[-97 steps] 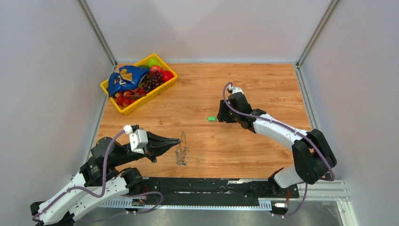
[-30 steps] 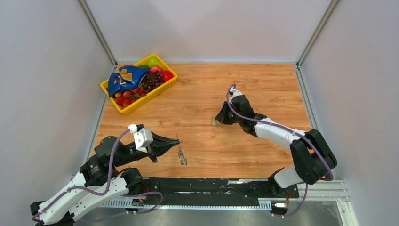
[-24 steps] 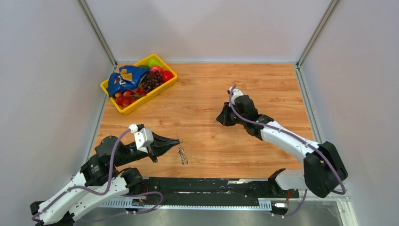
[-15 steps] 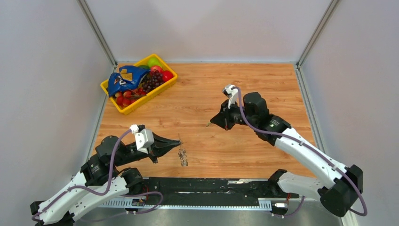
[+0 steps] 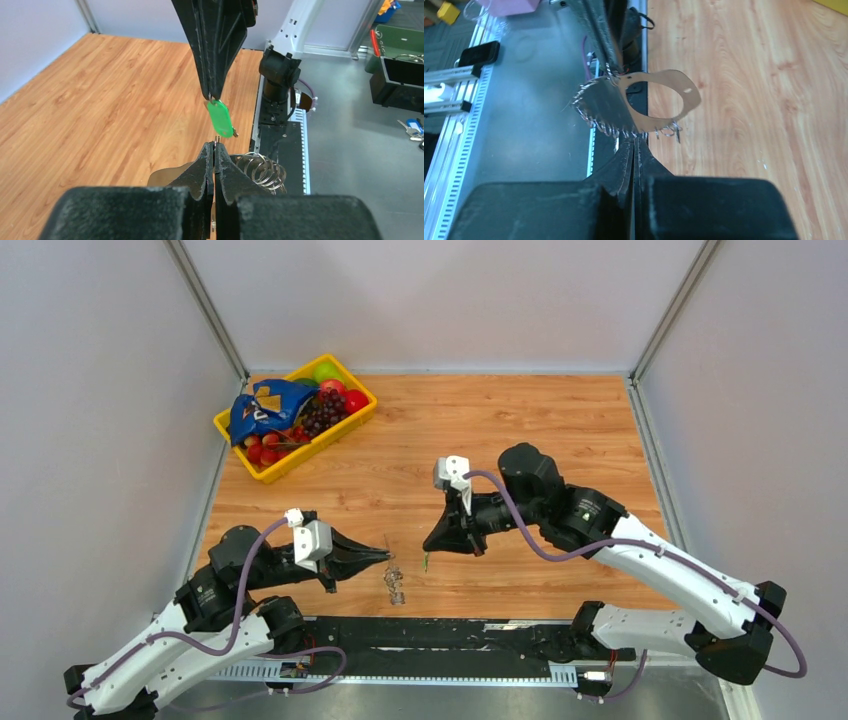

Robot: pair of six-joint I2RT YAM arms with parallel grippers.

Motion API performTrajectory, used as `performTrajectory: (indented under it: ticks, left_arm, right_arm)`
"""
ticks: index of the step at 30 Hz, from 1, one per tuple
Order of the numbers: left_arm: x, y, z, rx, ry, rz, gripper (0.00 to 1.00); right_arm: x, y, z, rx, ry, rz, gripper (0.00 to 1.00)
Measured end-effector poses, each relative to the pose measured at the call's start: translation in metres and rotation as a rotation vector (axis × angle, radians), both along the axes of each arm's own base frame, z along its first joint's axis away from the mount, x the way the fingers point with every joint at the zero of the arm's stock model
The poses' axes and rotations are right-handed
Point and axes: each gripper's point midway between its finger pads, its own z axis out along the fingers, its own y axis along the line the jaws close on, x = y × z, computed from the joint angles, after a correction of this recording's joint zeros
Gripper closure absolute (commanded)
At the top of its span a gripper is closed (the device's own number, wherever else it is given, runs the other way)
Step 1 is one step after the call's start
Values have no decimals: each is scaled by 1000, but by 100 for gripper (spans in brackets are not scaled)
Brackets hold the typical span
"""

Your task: Put the keys on the keyring

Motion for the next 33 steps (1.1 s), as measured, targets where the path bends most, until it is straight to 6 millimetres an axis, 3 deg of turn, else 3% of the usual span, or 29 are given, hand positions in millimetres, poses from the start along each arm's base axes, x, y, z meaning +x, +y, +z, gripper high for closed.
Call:
performTrajectory:
  ticks: [4, 19, 33]
  left_arm:
    - [-4, -1, 0, 1, 0, -23, 100]
    - [-9, -2, 0, 1, -1, -55, 100]
    - [7, 2, 6, -35, 8, 50, 100]
  right_arm:
    - [-15, 10, -5, -29, -16, 77, 100]
    - [-37, 30, 0, -30, -48, 159, 100]
    - [-24, 49, 23, 58, -59, 31, 100]
